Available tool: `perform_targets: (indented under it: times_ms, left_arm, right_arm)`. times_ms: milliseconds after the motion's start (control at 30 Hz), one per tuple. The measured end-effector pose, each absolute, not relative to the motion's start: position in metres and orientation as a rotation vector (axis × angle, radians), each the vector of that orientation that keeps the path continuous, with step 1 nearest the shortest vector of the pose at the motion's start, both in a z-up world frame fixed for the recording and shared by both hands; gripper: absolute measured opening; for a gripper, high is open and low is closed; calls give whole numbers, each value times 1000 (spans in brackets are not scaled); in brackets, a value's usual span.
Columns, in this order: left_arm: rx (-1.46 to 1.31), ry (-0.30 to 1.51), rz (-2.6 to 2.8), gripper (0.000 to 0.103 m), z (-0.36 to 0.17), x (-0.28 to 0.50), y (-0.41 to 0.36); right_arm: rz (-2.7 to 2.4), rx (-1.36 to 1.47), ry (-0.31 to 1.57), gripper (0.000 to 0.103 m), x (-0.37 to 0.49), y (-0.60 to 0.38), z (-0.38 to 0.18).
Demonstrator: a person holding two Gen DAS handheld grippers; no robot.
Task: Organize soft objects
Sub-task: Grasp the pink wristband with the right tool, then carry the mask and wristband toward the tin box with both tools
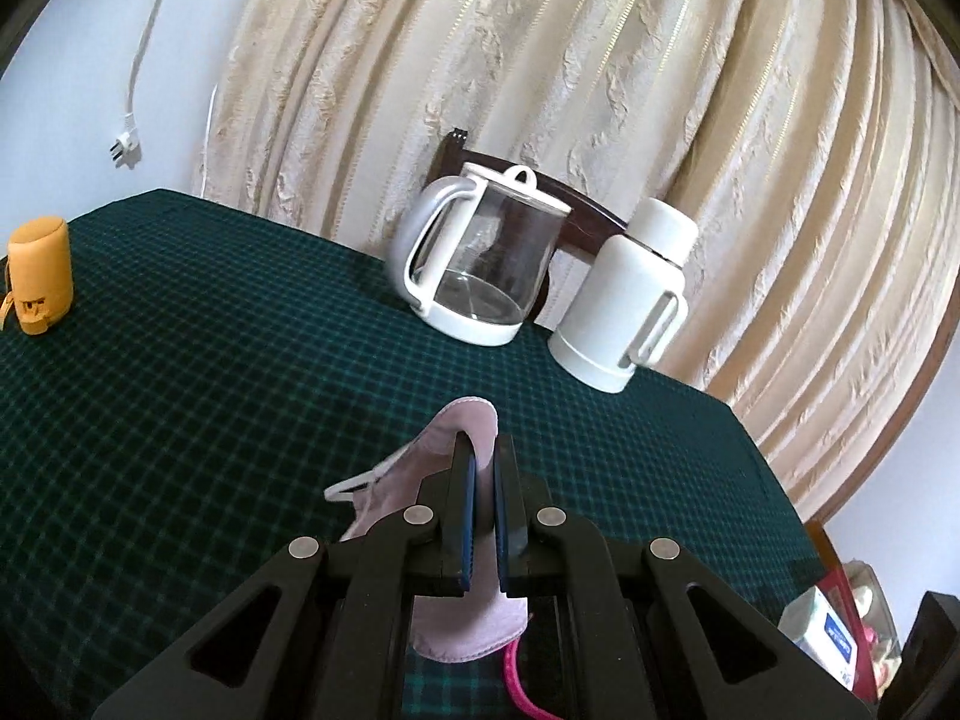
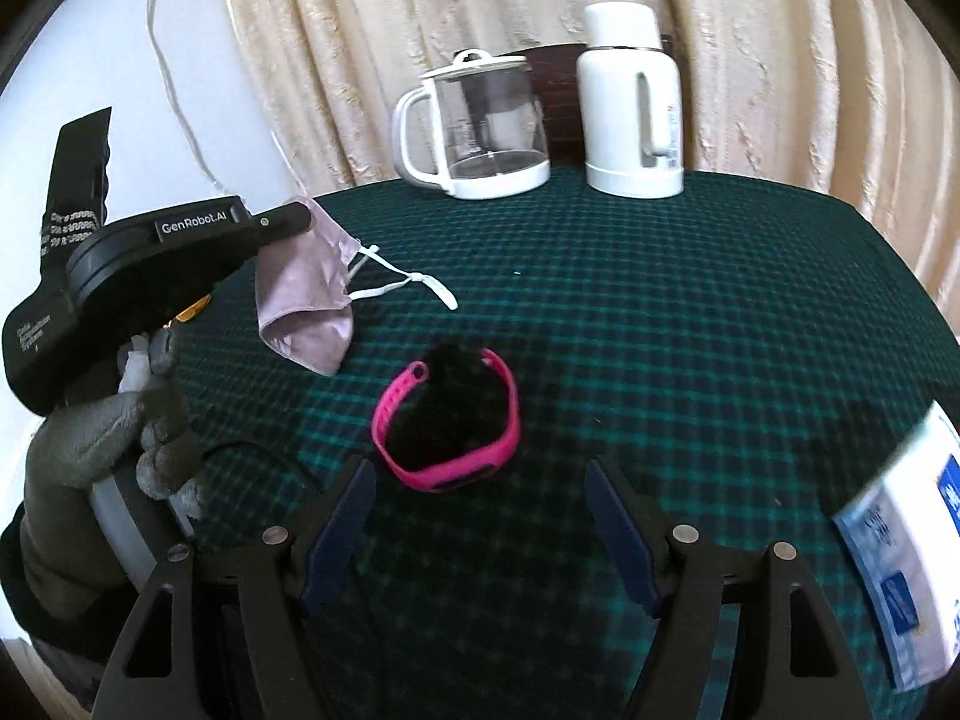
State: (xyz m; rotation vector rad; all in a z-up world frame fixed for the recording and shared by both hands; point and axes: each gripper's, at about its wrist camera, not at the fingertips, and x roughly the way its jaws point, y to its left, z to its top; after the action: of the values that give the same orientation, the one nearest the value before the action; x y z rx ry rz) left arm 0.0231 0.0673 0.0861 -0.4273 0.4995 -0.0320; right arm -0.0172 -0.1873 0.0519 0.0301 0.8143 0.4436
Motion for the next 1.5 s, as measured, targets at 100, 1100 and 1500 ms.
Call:
perform_targets:
  times_ms: [100, 1100, 1500]
  left_arm:
    - [-437, 506, -35, 4, 82, 24, 70]
    - [-472, 510, -68, 4, 76, 19, 71]
    - [-470, 512, -67, 4, 73, 19, 70]
  right_arm:
    - [462, 23, 824, 66, -9, -176, 50]
    - [431, -57, 911, 21, 46, -134, 16]
    - [425, 37, 835, 10, 32, -156, 44]
